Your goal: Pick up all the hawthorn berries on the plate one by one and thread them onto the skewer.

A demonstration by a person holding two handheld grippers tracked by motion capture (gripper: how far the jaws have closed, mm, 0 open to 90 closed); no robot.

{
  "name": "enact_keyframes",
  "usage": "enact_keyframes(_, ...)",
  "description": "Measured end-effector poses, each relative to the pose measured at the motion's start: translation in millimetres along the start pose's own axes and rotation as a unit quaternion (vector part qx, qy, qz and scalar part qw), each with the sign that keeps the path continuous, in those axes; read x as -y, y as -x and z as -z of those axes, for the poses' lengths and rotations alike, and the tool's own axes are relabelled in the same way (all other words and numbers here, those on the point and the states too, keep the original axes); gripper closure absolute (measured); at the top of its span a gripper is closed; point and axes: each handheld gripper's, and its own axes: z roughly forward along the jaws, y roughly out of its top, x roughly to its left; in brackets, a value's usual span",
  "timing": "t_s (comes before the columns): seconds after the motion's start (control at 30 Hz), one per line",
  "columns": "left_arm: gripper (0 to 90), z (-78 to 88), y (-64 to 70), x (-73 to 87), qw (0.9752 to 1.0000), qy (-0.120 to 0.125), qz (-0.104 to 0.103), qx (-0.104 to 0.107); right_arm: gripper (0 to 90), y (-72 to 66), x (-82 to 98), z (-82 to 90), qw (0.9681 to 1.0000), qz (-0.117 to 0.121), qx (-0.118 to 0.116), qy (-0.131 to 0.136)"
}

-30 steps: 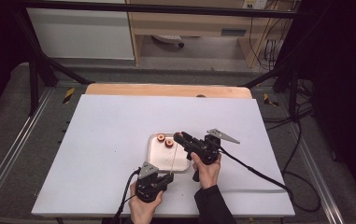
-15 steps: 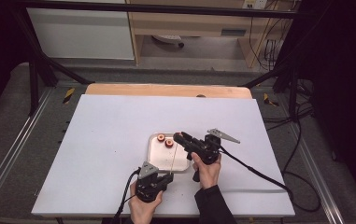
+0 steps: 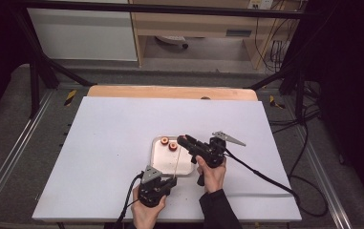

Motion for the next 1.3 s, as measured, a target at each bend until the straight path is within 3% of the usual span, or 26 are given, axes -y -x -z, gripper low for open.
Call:
enact_keyframes(0.9,88.4,1.2,0.1,1.0,1.0,0.007,-0.004,0.002,59.7,0.8,-2.5,0.0,0.9999,-0.012,0.0,-0.01)
enact_keyframes(1.17,88.4,2.3,0.7,1.5,0.9999,0.013,-0.004,0.004,59.7,1.1,-2.8,0.7,0.9999,-0.006,0.005,-0.011)
enact_keyframes(1.3,88.4,3.0,0.0,1.2,0.9999,0.015,-0.003,0.004,59.7,0.7,-3.1,0.5,0.9998,-0.017,0.001,-0.012)
